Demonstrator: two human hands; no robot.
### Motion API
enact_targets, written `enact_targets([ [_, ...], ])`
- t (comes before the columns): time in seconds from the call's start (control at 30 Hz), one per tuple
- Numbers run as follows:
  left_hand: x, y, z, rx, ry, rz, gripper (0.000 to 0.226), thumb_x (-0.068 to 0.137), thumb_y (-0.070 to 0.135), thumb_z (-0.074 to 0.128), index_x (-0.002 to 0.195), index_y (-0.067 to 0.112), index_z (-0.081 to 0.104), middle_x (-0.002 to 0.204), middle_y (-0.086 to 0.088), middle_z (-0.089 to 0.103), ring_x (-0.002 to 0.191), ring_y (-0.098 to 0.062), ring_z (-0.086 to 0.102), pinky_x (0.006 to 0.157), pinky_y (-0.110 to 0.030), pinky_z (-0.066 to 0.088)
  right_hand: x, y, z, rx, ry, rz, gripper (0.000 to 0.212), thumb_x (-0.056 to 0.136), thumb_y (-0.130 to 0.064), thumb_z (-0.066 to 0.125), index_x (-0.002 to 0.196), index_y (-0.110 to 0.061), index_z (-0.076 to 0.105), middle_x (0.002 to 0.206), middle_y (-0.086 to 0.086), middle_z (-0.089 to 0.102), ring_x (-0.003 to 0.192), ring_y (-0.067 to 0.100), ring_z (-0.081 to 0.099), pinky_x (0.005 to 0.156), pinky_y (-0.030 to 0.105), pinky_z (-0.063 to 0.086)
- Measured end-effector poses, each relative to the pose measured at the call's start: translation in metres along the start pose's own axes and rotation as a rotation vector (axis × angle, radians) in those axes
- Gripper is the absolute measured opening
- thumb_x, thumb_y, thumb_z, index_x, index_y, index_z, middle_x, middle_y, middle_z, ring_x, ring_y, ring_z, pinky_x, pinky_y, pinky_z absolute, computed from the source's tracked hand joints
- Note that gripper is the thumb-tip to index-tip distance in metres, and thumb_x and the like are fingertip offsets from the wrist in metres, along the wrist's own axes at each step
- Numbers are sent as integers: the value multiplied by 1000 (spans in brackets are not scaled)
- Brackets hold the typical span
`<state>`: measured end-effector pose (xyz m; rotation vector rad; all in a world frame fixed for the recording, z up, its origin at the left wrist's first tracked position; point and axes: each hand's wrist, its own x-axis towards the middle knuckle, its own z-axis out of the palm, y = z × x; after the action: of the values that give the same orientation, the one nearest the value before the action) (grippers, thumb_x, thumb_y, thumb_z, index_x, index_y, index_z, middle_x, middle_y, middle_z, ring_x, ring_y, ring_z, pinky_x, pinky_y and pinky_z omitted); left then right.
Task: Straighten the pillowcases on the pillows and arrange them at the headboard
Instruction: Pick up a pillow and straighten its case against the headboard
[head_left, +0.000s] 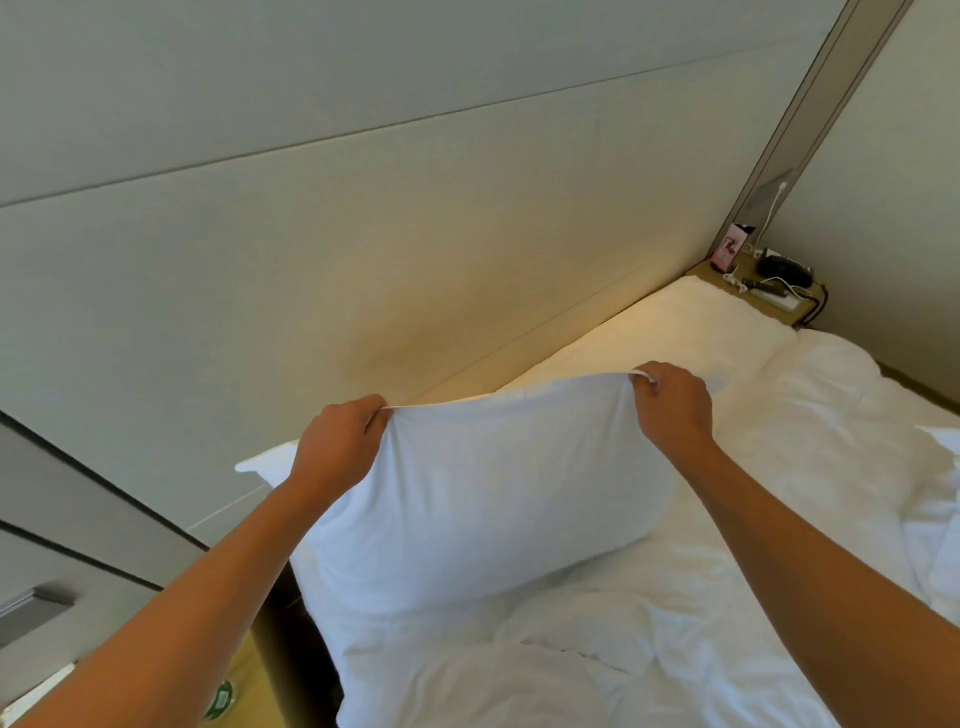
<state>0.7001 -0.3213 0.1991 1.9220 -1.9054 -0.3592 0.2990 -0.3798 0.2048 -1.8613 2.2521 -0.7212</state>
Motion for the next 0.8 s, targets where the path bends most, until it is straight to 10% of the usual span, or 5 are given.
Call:
enact_targets([
  [0.8,106,-56,42,-106,-103,-196,38,105,27,46,67,22,48,61,3,53,63,-25,55,56,-31,36,132,-48,107,-7,-88,-38,31,107,-27,54,122,-10,76,120,13,76,107,33,72,98,39,55],
])
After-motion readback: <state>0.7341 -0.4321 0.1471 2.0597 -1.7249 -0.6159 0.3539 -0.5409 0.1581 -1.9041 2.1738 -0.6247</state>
